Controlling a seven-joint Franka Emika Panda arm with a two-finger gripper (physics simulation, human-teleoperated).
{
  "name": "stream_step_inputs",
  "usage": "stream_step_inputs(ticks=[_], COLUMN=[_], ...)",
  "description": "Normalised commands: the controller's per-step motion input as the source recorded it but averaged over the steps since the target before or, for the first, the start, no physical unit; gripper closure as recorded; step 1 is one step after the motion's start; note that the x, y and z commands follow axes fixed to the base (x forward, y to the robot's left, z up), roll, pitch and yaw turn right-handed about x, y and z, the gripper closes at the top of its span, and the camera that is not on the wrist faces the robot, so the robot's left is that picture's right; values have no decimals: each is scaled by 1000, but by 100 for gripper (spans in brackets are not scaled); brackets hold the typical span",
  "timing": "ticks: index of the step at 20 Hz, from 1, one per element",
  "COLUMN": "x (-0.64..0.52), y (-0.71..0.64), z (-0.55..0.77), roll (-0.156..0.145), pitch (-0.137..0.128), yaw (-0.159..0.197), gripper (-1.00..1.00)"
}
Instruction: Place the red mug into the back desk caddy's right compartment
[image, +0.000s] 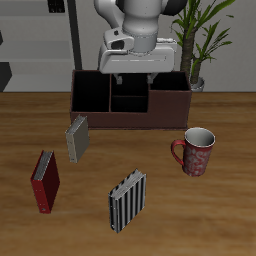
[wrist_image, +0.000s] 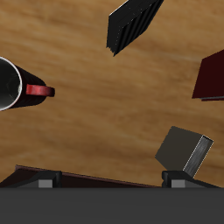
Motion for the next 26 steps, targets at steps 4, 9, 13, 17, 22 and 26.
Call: stream_step_inputs(ticks=[4, 9, 13, 17, 22, 26], x=[21, 111, 121, 9, 1, 21], y=[133, 125, 359, 582, 642, 774], z=[-69, -36, -56, -12, -17, -77], roll=[16, -39, -35, -47, 7, 89], pitch=[3, -5, 4, -12, -14, 11], yaw=[17, -36, -51, -62, -24, -6], gripper=[-100, -100, -100, -100, -100, -100])
